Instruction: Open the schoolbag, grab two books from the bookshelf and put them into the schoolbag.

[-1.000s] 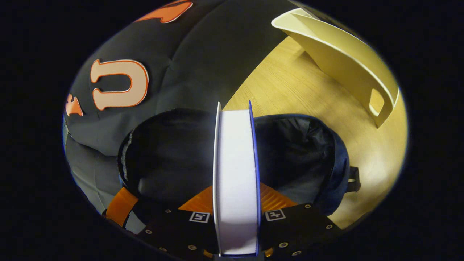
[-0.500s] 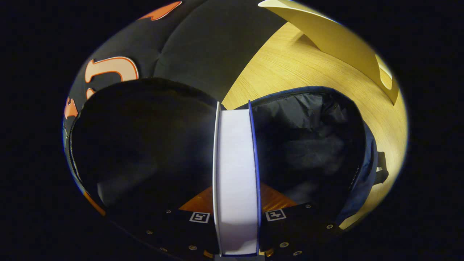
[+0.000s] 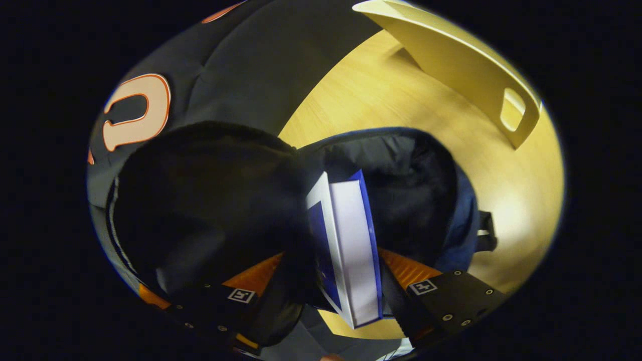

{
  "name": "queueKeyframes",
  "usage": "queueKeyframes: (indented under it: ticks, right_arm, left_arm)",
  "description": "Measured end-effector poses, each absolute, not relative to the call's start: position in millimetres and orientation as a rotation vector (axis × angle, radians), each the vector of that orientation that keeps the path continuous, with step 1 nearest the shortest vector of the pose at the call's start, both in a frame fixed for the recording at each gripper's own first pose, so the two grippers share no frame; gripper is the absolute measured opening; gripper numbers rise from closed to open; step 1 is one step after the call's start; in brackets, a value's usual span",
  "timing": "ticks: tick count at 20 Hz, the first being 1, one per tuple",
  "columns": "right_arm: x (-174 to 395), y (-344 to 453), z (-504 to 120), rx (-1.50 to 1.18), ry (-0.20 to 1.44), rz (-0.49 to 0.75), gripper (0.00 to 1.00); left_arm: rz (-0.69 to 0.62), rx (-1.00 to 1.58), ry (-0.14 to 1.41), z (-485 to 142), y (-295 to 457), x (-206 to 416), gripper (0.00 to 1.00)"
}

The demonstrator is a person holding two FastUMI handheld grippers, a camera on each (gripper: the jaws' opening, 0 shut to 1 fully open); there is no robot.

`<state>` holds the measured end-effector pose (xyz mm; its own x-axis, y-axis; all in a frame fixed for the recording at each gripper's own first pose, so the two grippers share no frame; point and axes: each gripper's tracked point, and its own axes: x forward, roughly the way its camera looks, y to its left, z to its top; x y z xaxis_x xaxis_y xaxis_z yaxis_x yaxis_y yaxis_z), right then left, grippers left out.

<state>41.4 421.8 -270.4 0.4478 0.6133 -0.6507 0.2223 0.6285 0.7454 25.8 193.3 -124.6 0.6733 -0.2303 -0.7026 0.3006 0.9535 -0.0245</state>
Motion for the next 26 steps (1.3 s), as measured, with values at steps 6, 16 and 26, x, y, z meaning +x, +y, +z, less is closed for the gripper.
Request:
queueKeyframes:
  ticks: [6,16,26]
  right_arm:
    - [55,366,-205,0.724,0.952,0.344,0.97]
    - [91,230,-132,0.337,0.782,0.238,0.97]
    - [155,93,-87,0.092,0.742,0.095,0.97]
  left_arm:
    - [-0.282,0.050,0.772,-131,191,26,0.00]
    - [-0.262,0.094,0.776,-127,193,23,0.01]
    - [-0.240,0.137,0.798,-114,218,20,0.00]
